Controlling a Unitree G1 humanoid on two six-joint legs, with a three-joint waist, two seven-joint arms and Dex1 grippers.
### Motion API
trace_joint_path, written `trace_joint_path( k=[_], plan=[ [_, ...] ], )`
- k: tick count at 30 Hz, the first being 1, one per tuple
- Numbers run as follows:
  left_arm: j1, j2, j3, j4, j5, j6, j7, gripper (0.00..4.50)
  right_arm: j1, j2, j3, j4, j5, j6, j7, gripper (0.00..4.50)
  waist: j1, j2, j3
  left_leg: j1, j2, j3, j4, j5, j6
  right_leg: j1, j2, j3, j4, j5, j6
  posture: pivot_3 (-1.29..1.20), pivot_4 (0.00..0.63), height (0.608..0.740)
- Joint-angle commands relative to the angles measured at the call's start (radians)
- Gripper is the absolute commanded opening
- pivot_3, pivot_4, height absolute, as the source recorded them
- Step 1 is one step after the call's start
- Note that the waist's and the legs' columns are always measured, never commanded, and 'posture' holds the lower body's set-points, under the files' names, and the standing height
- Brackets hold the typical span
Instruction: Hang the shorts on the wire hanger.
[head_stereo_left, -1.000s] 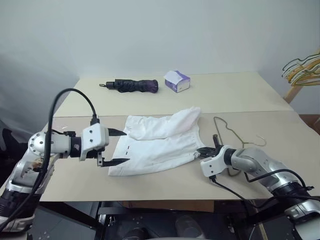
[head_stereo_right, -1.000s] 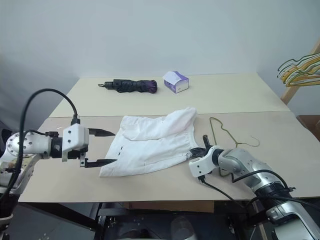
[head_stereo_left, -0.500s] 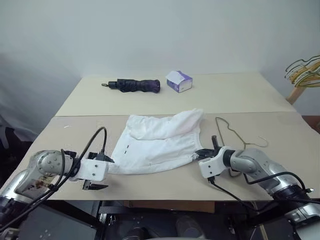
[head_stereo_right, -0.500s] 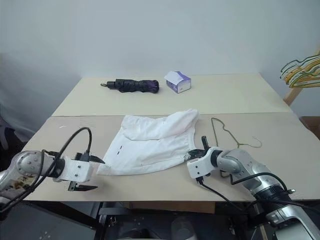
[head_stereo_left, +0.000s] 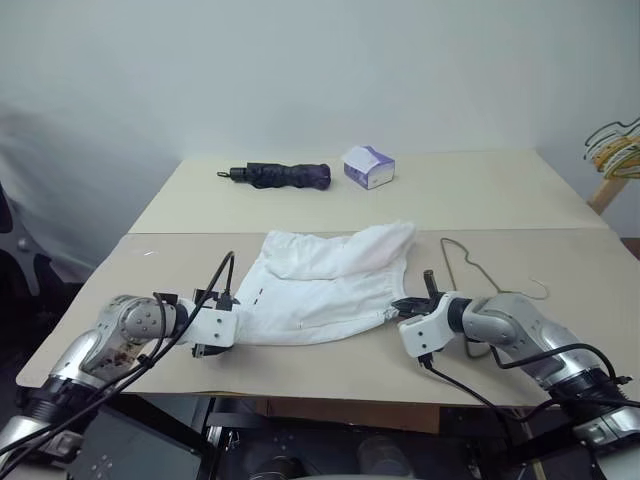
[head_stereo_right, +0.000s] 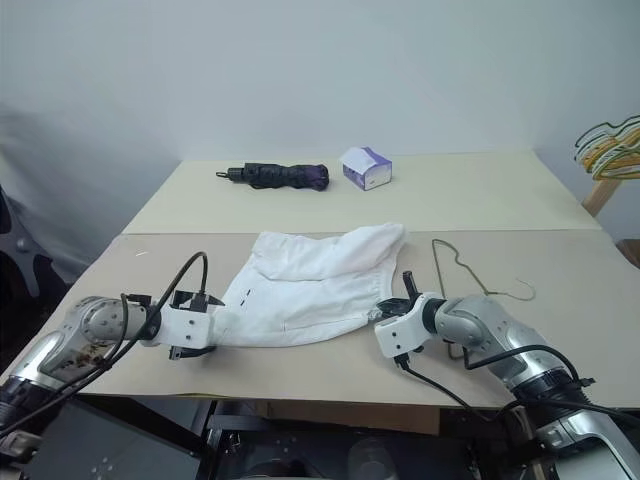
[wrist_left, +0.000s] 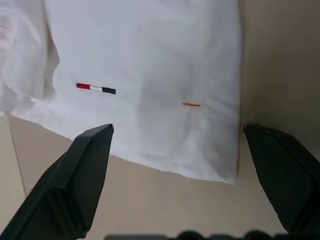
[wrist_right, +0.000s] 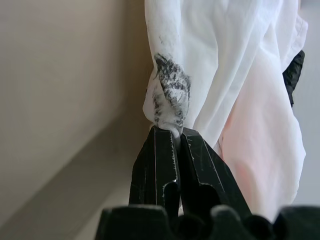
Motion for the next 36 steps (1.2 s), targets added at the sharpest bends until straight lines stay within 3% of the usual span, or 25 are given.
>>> trace_joint_path(
  k=[1, 14, 17, 21, 26, 29, 32, 36],
  plan=[
    [-0.063, -0.031, -0.032, 0.111, 0.078, -0.011, 0.090, 4.12, -0.015, -0.004, -0.039, -0.034, 0.029, 0.010, 0.003, 0.00, 0.000, 0.000, 0.000, 0.000, 0.000, 0.000, 0.000, 0.000, 0.000, 0.000, 0.000, 0.000, 0.000, 0.000, 0.000, -0.34, 0.000, 0.740],
    [-0.204, -0.084, -0.042, 0.280, 0.074, -0.054, 0.140, 0.16, -0.008, -0.018, -0.044, -0.051, 0.045, 0.010, 0.012, 0.00, -0.039, -0.010, 0.003, -0.003, 0.000, 0.000, 0.000, 0.004, 0.007, -0.002, 0.000, -0.001, 0.000, 0.000, 0.001, -0.35, 0.000, 0.740],
    [-0.200, -0.069, -0.029, 0.264, 0.034, -0.079, 0.108, 0.05, -0.008, -0.024, -0.047, -0.063, 0.055, 0.009, 0.020, 0.00, -0.043, -0.011, 0.003, -0.003, 0.000, 0.000, 0.000, 0.004, 0.007, -0.003, 0.000, -0.001, 0.000, 0.000, 0.001, -0.36, 0.000, 0.740],
    [-0.131, 0.016, 0.000, 0.138, -0.172, -0.115, -0.124, 0.05, 0.012, -0.051, -0.065, -0.114, 0.130, -0.005, 0.065, 0.00, -0.057, -0.011, 0.003, -0.005, 0.000, 0.000, 0.001, 0.004, 0.006, -0.004, 0.000, -0.001, 0.000, 0.000, 0.001, -0.36, 0.000, 0.740],
    [0.017, 0.184, 0.054, -0.077, -0.482, -0.050, -0.421, 0.05, 0.093, -0.138, -0.105, -0.251, 0.437, -0.005, 0.236, 0.00, -0.062, -0.011, 0.004, -0.007, 0.000, 0.000, 0.000, 0.004, 0.006, -0.007, 0.000, 0.000, 0.000, 0.000, 0.001, -0.35, 0.000, 0.740],
    [0.084, 0.244, 0.099, -0.167, -0.588, -0.008, -0.491, 0.05, 0.152, -0.250, -0.129, -0.344, 0.647, 0.042, 0.403, 0.00, -0.053, -0.011, 0.004, -0.007, 0.001, 0.000, 0.000, 0.001, 0.002, -0.006, 0.000, 0.000, 0.000, -0.001, 0.000, -0.34, 0.000, 0.740],
    [0.070, 0.218, 0.122, -0.187, -0.608, 0.034, -0.462, 0.05, 0.122, -0.265, -0.146, -0.346, 0.757, 0.109, 0.466, 0.00, -0.042, -0.012, 0.005, -0.007, 0.002, 0.000, 0.000, -0.001, -0.001, -0.005, 0.000, 0.000, -0.001, -0.001, 0.000, -0.34, 0.000, 0.740],
    [-0.160, 0.024, 0.124, -0.076, -0.544, 0.158, -0.246, 0.05, -0.201, -0.096, -0.160, -0.159, 0.770, 0.253, 0.424, 0.00, -0.036, -0.015, 0.006, -0.006, 0.009, 0.004, 0.001, -0.001, -0.002, -0.004, 0.001, 0.001, -0.003, 0.000, -0.001, -0.34, 0.000, 0.740]
  ],
)
